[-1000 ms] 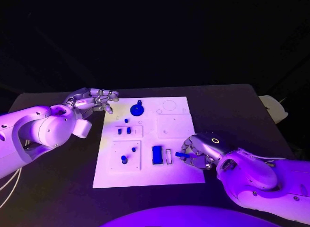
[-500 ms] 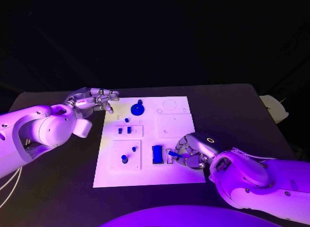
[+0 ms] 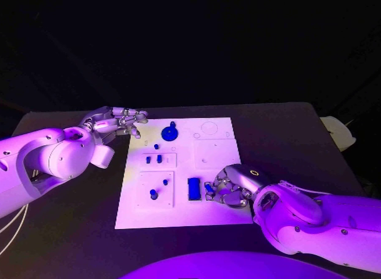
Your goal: Assemble the parts on the task board
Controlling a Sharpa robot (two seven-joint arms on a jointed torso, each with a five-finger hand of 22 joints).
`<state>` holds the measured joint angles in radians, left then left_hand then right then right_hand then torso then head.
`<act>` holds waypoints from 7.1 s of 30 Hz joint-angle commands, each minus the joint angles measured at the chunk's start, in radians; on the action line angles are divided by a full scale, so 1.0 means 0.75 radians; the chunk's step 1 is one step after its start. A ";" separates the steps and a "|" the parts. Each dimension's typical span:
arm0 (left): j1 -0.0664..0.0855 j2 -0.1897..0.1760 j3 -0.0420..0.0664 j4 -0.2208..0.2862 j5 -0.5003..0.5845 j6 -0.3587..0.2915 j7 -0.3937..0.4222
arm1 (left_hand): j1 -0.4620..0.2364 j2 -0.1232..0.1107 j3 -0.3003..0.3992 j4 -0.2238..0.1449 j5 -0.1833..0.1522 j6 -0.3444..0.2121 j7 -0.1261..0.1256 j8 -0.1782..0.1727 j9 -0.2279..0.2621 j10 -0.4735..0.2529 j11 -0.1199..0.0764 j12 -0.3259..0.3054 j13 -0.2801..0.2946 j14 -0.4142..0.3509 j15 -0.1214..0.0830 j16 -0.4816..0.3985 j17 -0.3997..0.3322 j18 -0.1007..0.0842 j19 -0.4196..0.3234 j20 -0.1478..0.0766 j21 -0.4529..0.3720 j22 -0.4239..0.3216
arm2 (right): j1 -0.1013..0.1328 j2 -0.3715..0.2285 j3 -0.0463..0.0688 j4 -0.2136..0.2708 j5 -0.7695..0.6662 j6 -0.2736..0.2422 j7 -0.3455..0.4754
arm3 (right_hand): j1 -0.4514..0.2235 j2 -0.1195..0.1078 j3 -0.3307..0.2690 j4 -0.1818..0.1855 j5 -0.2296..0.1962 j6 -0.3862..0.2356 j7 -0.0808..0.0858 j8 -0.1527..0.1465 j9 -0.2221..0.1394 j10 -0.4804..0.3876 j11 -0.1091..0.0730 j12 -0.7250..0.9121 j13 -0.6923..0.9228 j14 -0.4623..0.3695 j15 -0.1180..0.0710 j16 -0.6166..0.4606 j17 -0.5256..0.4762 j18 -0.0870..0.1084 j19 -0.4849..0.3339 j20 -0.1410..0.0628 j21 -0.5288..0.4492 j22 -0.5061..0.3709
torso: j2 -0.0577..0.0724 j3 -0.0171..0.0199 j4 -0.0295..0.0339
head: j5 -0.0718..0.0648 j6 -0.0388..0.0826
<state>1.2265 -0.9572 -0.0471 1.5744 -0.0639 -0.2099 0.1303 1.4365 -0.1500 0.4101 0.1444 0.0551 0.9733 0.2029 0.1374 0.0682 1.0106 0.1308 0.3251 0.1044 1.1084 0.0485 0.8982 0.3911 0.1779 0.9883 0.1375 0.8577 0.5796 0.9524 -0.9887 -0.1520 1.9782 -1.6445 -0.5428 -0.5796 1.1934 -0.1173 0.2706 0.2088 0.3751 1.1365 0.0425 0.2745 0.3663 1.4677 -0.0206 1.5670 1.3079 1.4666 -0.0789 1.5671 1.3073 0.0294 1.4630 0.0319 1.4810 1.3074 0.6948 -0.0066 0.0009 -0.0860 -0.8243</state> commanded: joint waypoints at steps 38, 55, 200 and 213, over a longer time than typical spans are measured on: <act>0.001 0.004 0.001 0.008 -0.005 0.027 -0.001 | -0.007 0.006 -0.008 -0.001 0.001 -0.009 -0.001 0.008 -0.001 -0.009 -0.001 0.010 0.002 -0.004 0.003 -0.004 -0.002 0.009 0.007 0.005 -0.009 -0.002 | 0.001 0.043 0.004 -0.040 -0.003 0.051 -0.030 | -0.180 0.001 -0.150 0.108 0.067 0.011 0.002 0.026 0.022 0.137 -0.007 0.005 0.351 0.138 -0.008 0.004 0.349 -0.013 0.101 -0.008 -0.007 0.317 | -0.001 0.0006 -0.0012 | -0.004 -0.006; 0.001 0.000 0.001 0.008 -0.005 0.030 -0.001 | -0.007 0.007 -0.009 0.000 0.001 -0.010 -0.001 0.008 -0.001 -0.010 -0.001 0.010 0.002 -0.004 0.003 -0.004 -0.002 0.009 0.008 0.005 -0.010 -0.003 | 0.000 0.002 0.005 0.007 -0.005 0.014 -0.010 | -0.172 0.010 -0.208 0.099 0.087 0.015 -0.003 0.036 0.029 0.137 -0.011 0.005 0.351 0.139 -0.011 0.005 0.351 -0.015 0.104 -0.009 0.000 0.319 | -0.002 0.0022 -0.0039 | 0.000 -0.005; -0.235 0.236 0.063 -0.006 0.085 -0.747 0.520 | -1.697 0.200 -0.547 -0.193 -0.073 -1.155 -0.271 -0.183 -0.091 -1.205 -0.174 -0.433 -0.139 -1.349 -0.065 -1.198 -0.521 -0.237 -1.209 -0.183 -1.144 -0.773 | 0.130 0.278 0.203 -0.544 2.193 -0.303 1.466 | -1.381 0.156 -0.361 -0.278 -0.500 -1.358 -0.057 -0.366 -0.488 -1.782 0.027 -2.089 -1.744 -1.768 0.105 -2.089 -1.743 -0.039 -1.793 -0.043 -1.975 -1.628 | -0.201 0.0088 -0.0012 | 0.115 0.299; -0.235 0.236 0.063 -0.006 0.085 -0.747 0.520 | -1.781 0.200 -0.547 -0.193 -0.073 -1.298 -0.271 -0.183 -0.091 -1.348 -0.174 -0.433 -0.139 -1.478 -0.065 -1.198 -0.521 -0.237 -1.318 -0.183 -1.144 -0.773 | 0.130 0.278 0.203 -0.544 2.193 -0.303 1.466 | -1.485 0.156 -0.361 -0.278 -0.500 -1.515 -0.057 -0.366 -0.488 -1.957 0.027 -2.089 -1.744 -1.861 0.105 -2.089 -1.743 -0.039 -1.951 -0.043 -1.975 -1.743 | -0.201 0.0088 -0.0012 | 0.115 0.299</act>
<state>1.0503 -0.7807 -0.0009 1.5676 0.0135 -0.7672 0.5011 0.1370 0.0018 0.0071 0.0012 0.0052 0.0835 0.0006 0.0069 0.0016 0.0842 -0.0009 0.0057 0.0015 0.0517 -0.0001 0.0037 0.0014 0.0070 0.0322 0.0002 0.0061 0.0010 1.0502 -0.7798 -0.0009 1.5691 0.0029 -0.7678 0.5067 0.0886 -0.0006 0.0055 -0.0011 0.0052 0.0255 -0.0006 0.0034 0.0015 0.0280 -0.0001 0.0060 0.0017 0.0609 0.0006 0.0064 0.0011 0.0060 0.0256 0.0003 0.0050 0.0058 0.5442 0.0000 0.0000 -0.0001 -0.6001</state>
